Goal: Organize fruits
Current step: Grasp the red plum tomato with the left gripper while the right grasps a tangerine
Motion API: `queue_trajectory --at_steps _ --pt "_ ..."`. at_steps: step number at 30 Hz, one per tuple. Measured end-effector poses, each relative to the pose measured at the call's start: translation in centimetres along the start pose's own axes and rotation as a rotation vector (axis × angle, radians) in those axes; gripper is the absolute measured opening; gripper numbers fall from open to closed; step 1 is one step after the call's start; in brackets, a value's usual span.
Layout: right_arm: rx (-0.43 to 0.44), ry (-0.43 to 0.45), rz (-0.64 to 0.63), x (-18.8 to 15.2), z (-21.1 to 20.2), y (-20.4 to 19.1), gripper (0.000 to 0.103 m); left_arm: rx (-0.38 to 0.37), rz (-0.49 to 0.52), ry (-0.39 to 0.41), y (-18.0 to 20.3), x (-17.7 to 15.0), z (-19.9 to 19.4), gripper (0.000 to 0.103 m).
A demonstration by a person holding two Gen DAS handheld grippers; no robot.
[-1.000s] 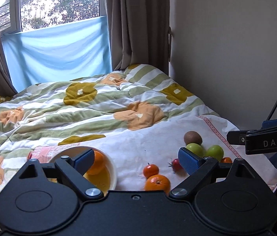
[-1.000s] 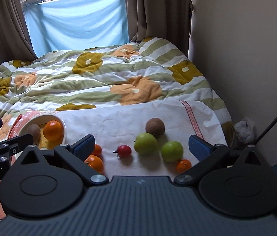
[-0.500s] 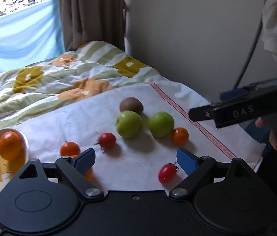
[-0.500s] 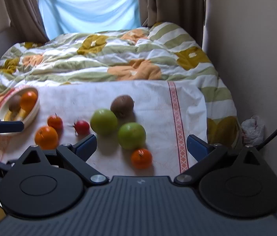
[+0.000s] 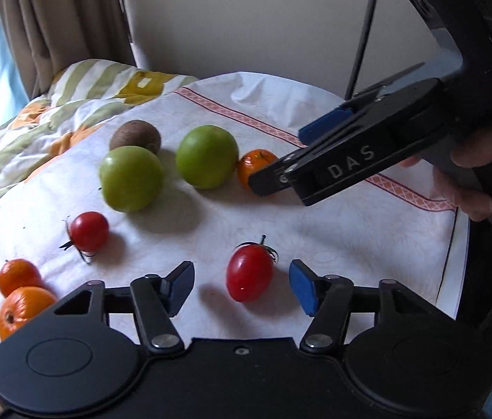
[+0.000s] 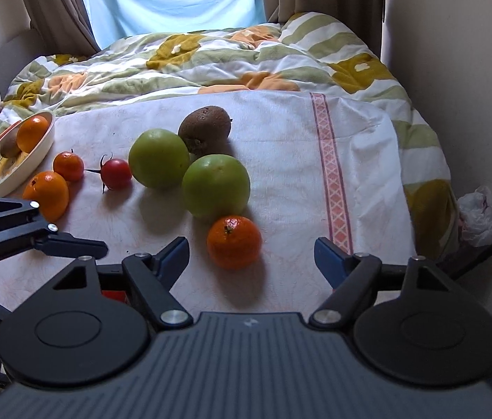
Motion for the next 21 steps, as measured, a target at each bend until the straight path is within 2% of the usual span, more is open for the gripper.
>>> queue_trajectory --at_steps 1,3,10,12,21 --pt "0.0 0.006 -0.001 -0.11 0.01 -0.03 0.094 -0.005 0.008 -0.002 0.23 0.01 0.11 0.063" --pt "0.003 0.009 -0.003 -0.12 0.07 -0.04 0.093 -0.012 0.016 -0.013 0.45 -0.1 0.32 0.051" --pt "-0.008 0.024 -0.047 0.03 -0.32 -0.49 0.088 -0.001 0.005 -0.003 0.38 -0.01 0.23 0.042" --pt "-0.004 0.03 -0.067 -0.04 -0.48 -0.8 0.086 -0.002 0.006 0.0 0.42 0.05 0.19 0.033" --pt "-0.004 0.017 -0.092 -0.01 0.46 -0.9 0.078 0.014 0.006 0.0 0.59 -0.06 0.09 0.033"
Point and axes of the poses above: each gripper's, at about its wrist camera, not at the fingertips, and z roughly the way its jaws point, y to its right, x to its top, the point moved 10 cm from there along z, roughly the way its jaws point, and after that the axes turned 13 degrees about -y, right-handed, at the moved point
